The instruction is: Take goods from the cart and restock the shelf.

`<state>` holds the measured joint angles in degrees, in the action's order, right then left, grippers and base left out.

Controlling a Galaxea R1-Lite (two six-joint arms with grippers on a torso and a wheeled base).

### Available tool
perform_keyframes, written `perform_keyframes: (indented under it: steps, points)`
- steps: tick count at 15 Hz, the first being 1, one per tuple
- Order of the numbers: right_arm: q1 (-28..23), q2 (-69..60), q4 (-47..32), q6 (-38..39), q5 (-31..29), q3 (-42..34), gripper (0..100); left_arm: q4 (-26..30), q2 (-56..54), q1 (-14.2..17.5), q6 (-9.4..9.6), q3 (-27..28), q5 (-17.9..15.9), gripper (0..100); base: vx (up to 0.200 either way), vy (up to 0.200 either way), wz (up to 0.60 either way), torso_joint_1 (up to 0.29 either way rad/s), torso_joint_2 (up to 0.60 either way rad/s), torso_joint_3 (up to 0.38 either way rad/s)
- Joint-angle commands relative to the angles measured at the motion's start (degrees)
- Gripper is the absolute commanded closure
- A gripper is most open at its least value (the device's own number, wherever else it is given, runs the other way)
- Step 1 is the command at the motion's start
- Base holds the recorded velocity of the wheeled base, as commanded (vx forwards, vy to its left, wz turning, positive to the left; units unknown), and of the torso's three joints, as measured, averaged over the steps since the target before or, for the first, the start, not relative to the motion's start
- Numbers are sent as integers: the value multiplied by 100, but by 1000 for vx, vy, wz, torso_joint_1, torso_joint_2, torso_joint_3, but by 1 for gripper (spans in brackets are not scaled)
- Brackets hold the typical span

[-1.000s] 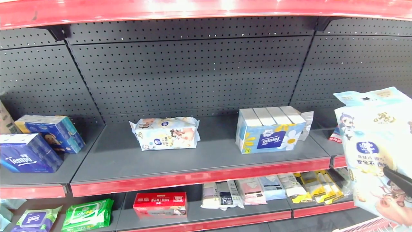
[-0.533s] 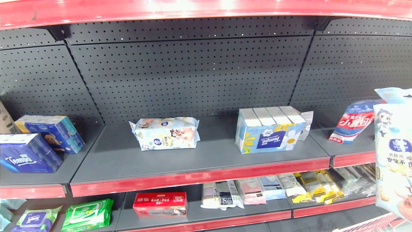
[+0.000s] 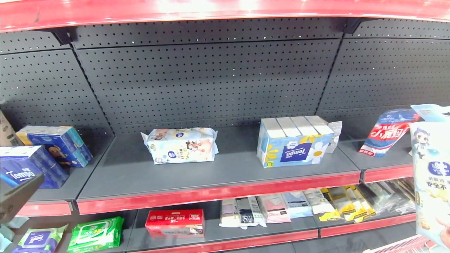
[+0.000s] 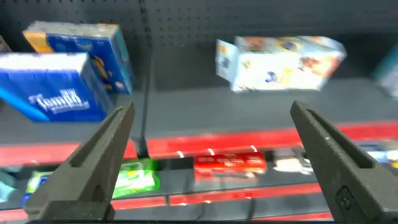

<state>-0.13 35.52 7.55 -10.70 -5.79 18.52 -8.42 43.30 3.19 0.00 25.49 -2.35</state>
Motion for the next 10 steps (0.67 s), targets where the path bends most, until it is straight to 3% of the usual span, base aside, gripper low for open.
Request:
perform_keyframes:
  steps: [1, 2, 3, 4, 5, 8, 9, 10]
  points:
    - [5, 165, 19, -2, -1, 29, 100, -959, 2200, 735, 404, 325, -1074, 0, 0, 0, 0, 0, 0, 0]
    - [5, 271, 28, -28, -1, 108, 100, -1126, 2657, 1017, 861, 334, -1584, 0, 0, 0, 0, 0, 0, 0]
    - [5, 403, 28, -81, 8, 196, 100, -1372, 3123, 1280, 1354, 369, -2243, 0, 0, 0, 0, 0, 0, 0]
    - [-4, 561, 28, -116, 8, 328, 100, -1742, 3703, 1518, 1731, 395, -3017, 0, 0, 0, 0, 0, 0, 0]
    - [-4, 710, 28, -151, -1, 407, 100, -2155, 4222, 1526, 1872, 439, -3553, 0, 0, 0, 0, 0, 0, 0]
    - [-13, 851, 28, -257, -1, 460, 100, -3016, 5206, 1465, 1960, 624, -4238, 0, 0, 0, 0, 0, 0, 0]
    - [-13, 851, 28, -318, -10, 442, 100, -3420, 5725, 1465, 2276, 677, -4441, 0, 0, 0, 0, 0, 0, 0]
    - [-31, 833, 28, -345, -10, 425, 100, -3526, 5883, 1447, 2452, 668, -4572, 0, 0, 0, 0, 0, 0, 0]
